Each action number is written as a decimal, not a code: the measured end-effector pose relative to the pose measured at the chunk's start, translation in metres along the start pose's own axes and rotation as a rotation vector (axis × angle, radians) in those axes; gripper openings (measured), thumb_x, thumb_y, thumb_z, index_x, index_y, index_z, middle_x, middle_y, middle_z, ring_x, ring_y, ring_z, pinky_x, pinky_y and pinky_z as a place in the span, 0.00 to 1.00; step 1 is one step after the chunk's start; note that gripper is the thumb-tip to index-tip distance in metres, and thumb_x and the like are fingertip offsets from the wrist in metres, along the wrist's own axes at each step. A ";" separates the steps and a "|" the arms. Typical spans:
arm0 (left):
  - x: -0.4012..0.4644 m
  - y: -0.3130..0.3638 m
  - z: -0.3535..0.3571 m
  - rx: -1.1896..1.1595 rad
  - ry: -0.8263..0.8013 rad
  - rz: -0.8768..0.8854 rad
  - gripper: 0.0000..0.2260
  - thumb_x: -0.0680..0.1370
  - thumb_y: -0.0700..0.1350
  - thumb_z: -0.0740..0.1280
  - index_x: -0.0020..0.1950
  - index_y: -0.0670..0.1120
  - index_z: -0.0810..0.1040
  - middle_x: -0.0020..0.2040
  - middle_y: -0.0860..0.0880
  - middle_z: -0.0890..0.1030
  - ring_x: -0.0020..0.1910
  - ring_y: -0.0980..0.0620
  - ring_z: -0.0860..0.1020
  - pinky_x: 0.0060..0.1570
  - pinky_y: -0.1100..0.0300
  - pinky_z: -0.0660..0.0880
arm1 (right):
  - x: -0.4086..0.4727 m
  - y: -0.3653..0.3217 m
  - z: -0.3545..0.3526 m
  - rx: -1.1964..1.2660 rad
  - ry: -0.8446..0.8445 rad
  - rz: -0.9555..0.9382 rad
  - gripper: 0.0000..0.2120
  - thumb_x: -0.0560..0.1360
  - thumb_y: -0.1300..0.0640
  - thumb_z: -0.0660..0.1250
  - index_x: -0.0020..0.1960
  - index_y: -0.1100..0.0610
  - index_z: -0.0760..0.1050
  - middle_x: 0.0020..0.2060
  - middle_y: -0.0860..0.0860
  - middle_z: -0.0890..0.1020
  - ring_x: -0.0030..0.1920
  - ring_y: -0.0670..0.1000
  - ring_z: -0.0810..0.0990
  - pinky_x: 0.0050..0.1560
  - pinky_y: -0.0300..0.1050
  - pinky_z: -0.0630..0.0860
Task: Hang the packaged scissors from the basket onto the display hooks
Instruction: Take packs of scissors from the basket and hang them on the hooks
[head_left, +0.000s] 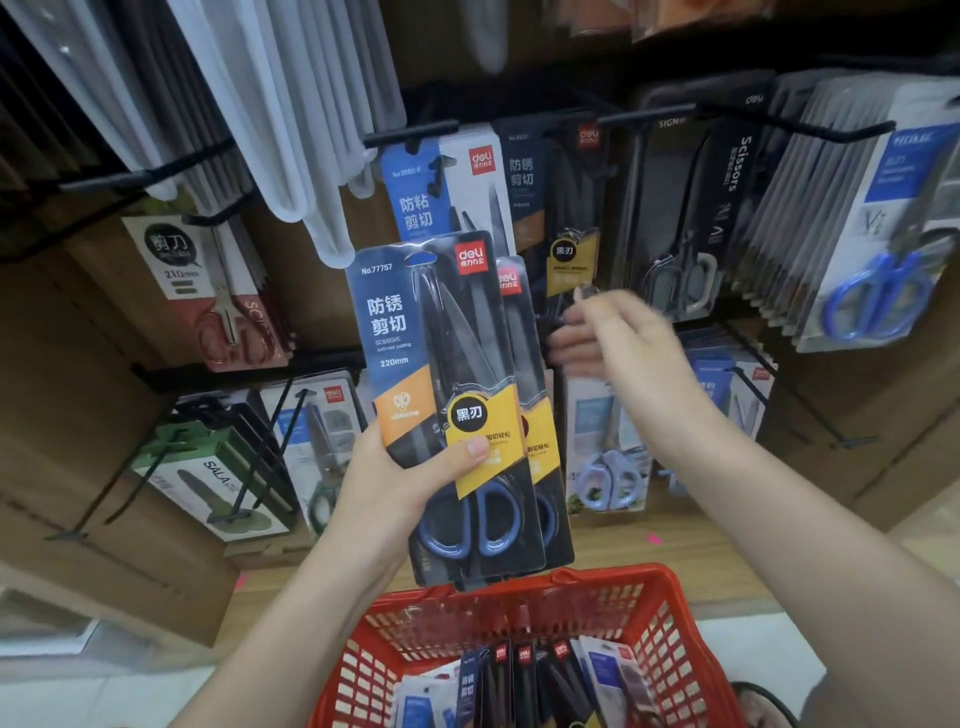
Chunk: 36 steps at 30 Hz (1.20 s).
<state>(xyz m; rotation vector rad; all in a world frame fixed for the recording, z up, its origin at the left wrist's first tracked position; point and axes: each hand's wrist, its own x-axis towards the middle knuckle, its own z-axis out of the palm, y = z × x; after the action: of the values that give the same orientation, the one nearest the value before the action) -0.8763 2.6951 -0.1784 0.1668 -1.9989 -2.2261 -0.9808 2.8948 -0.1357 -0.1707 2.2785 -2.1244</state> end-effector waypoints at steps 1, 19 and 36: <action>0.001 0.001 0.002 -0.015 -0.006 -0.001 0.20 0.65 0.50 0.82 0.56 0.54 0.87 0.57 0.44 0.88 0.56 0.41 0.87 0.56 0.47 0.85 | -0.010 -0.004 0.002 0.076 -0.150 0.080 0.11 0.84 0.47 0.63 0.53 0.51 0.80 0.47 0.52 0.88 0.47 0.49 0.88 0.48 0.42 0.84; -0.001 0.003 0.009 -0.042 0.012 -0.023 0.18 0.65 0.52 0.82 0.53 0.55 0.88 0.55 0.45 0.89 0.53 0.44 0.88 0.49 0.58 0.84 | -0.041 -0.001 -0.038 0.144 0.093 -0.325 0.11 0.81 0.59 0.64 0.51 0.45 0.83 0.45 0.50 0.88 0.49 0.52 0.86 0.55 0.51 0.82; -0.004 0.007 0.003 0.000 0.050 0.005 0.20 0.63 0.55 0.83 0.53 0.57 0.88 0.54 0.46 0.89 0.53 0.44 0.88 0.51 0.52 0.86 | -0.043 -0.018 -0.030 0.098 0.194 -0.477 0.10 0.83 0.63 0.65 0.54 0.50 0.82 0.44 0.53 0.88 0.48 0.59 0.86 0.52 0.59 0.82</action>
<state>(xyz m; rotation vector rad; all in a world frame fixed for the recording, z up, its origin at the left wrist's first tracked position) -0.8730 2.6981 -0.1708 0.2159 -1.9720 -2.1963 -0.9395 2.9272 -0.1186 -0.5844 2.4225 -2.5707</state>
